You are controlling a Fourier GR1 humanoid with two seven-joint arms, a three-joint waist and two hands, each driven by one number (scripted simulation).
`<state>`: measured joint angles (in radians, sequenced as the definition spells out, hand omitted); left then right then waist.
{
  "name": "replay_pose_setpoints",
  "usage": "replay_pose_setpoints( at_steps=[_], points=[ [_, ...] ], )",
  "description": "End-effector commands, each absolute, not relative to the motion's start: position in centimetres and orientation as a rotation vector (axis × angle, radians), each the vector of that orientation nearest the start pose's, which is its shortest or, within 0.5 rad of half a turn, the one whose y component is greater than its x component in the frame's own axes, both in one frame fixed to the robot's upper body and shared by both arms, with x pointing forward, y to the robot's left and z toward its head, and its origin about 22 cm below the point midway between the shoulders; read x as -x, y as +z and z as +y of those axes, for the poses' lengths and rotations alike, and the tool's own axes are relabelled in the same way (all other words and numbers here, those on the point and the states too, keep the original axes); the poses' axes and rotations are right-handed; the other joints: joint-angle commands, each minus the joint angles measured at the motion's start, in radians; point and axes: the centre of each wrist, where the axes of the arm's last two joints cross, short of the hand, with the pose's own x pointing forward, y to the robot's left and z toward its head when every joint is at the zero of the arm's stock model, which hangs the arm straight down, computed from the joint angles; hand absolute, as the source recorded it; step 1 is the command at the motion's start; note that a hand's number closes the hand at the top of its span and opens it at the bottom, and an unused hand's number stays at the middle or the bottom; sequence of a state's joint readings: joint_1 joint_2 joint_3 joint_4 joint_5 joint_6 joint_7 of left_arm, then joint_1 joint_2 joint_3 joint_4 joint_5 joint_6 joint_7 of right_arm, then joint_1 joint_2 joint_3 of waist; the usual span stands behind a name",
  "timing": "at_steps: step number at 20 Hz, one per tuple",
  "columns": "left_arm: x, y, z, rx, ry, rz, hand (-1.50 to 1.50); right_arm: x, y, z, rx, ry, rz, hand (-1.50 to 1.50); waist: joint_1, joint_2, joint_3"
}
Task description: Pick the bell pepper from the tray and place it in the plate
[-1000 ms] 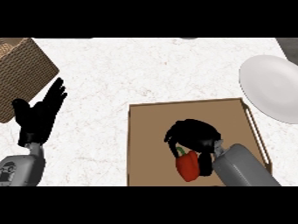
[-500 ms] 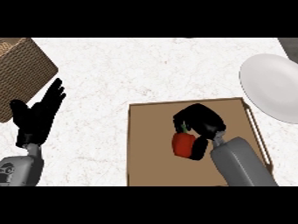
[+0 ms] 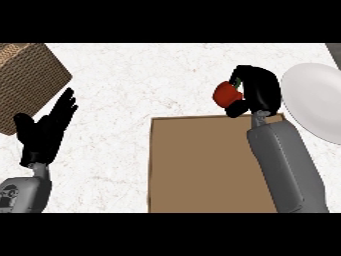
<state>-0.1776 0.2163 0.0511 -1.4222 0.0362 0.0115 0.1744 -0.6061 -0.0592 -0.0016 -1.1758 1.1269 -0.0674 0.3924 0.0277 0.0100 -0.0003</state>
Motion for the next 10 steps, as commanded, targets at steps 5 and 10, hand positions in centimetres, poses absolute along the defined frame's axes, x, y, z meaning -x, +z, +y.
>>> replay_pose_setpoints(
  at_steps=[5, 10],
  points=[
    [-28.9, 2.8, 27.9, -0.166, -0.112, -1.424, 0.00, -40.1, 11.2, -18.2, 1.504, 0.343, -1.328, 1.50, -0.002, -0.003, 0.001],
    [-29.3, 1.6, 28.0, -0.151, -0.090, -1.405, 0.00, -41.6, 11.1, -22.0, 1.489, 0.163, -1.273, 1.50, -0.014, -0.002, 0.001]
  ],
)
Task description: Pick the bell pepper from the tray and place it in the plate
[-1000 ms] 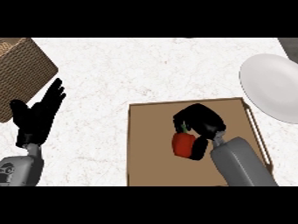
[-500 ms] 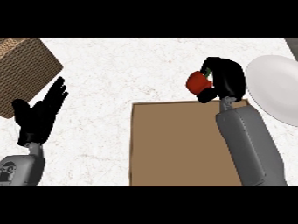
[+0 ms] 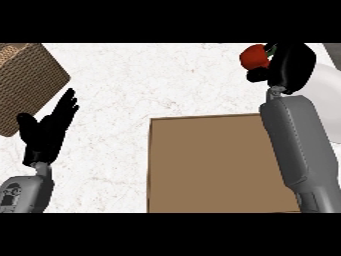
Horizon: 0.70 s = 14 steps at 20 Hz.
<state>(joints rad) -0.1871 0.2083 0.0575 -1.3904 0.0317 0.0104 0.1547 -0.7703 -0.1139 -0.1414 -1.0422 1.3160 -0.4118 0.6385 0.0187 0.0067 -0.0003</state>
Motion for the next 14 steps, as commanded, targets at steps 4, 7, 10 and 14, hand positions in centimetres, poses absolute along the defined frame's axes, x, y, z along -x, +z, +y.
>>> replay_pose_setpoints(
  at_steps=[4, 7, 10, 14],
  points=[
    [-29.7, 2.5, 27.1, -0.171, -0.090, -1.417, 0.00, -42.1, 9.9, -24.9, 1.457, 0.096, -1.253, 1.50, -0.007, -0.001, 0.001],
    [-29.0, 3.1, 28.9, -0.178, -0.089, -1.406, 0.00, -41.1, 10.3, -29.3, 1.488, 0.048, -1.211, 1.50, -0.012, -0.004, 0.001],
    [-28.6, 1.4, 27.8, -0.160, -0.090, -1.417, 0.00, -41.0, 8.9, -32.7, 1.497, 0.042, -1.170, 1.50, -0.006, -0.001, 0.001],
    [-28.8, 2.3, 28.1, -0.150, -0.089, -1.414, 0.00, -40.5, 9.1, -36.7, 1.489, 0.054, -1.138, 1.50, -0.003, 0.000, 0.001]
  ],
)
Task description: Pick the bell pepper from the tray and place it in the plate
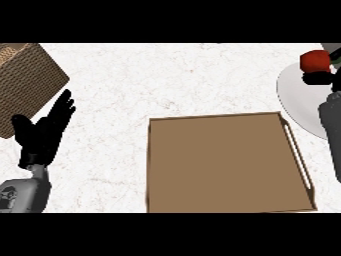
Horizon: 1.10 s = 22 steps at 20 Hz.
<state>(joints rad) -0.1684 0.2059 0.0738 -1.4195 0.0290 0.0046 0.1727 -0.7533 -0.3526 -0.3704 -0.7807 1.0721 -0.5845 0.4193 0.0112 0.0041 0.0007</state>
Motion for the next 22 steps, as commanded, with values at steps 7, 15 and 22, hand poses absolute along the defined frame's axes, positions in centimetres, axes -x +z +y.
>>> replay_pose_setpoints(
  at_steps=[7, 15, 22],
  points=[
    [-29.1, 2.4, 27.5, -0.161, -0.083, -1.411, 0.00, -38.2, 6.0, -40.7, 1.269, 0.079, -1.032, 1.50, 0.002, 0.005, 0.002],
    [-27.6, 0.6, 28.1, -0.152, -0.097, -1.415, 0.00, -36.8, 4.7, -43.1, 1.237, 0.174, -1.168, -1.50, 0.011, 0.005, 0.001],
    [-28.5, 2.8, 29.5, -0.176, -0.086, -1.415, 0.00, -39.4, 9.2, -40.6, 1.151, 0.032, -1.654, -1.50, 0.000, -0.005, 0.002]
  ],
)
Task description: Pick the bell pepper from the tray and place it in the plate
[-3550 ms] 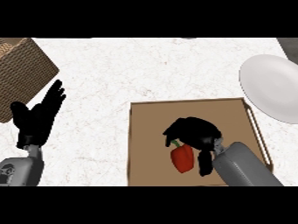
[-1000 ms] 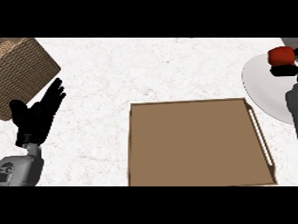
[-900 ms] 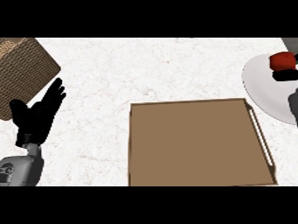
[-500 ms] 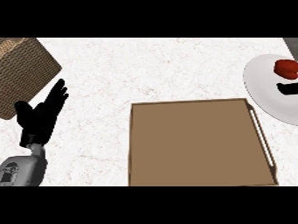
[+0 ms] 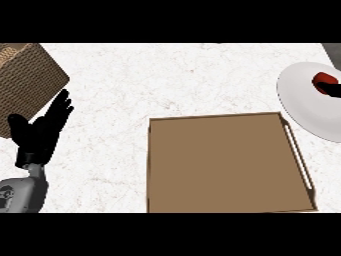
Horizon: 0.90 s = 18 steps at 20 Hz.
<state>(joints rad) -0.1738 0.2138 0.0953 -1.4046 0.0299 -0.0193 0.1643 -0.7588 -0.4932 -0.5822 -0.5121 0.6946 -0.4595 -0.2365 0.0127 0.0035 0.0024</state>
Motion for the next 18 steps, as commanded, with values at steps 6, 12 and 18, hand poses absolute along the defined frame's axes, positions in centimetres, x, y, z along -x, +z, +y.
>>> replay_pose_setpoints(
  at_steps=[6, 12, 18],
  points=[
    [-26.9, 1.4, 29.9, -0.177, -0.069, -1.394, 0.00, -38.2, 8.9, -41.3, 0.906, -0.234, -1.636, -1.50, -0.029, -0.018, -0.003],
    [-27.5, 0.5, 30.0, -0.162, -0.064, -1.408, 0.00, -35.8, 7.7, -44.2, 0.694, -0.279, -1.610, -1.50, -0.019, -0.005, -0.003],
    [-27.8, 1.0, 28.6, -0.179, -0.089, -1.399, 0.00, -32.3, 6.5, -46.7, 0.755, -0.244, -1.650, -1.50, -0.012, -0.003, -0.002]
  ],
)
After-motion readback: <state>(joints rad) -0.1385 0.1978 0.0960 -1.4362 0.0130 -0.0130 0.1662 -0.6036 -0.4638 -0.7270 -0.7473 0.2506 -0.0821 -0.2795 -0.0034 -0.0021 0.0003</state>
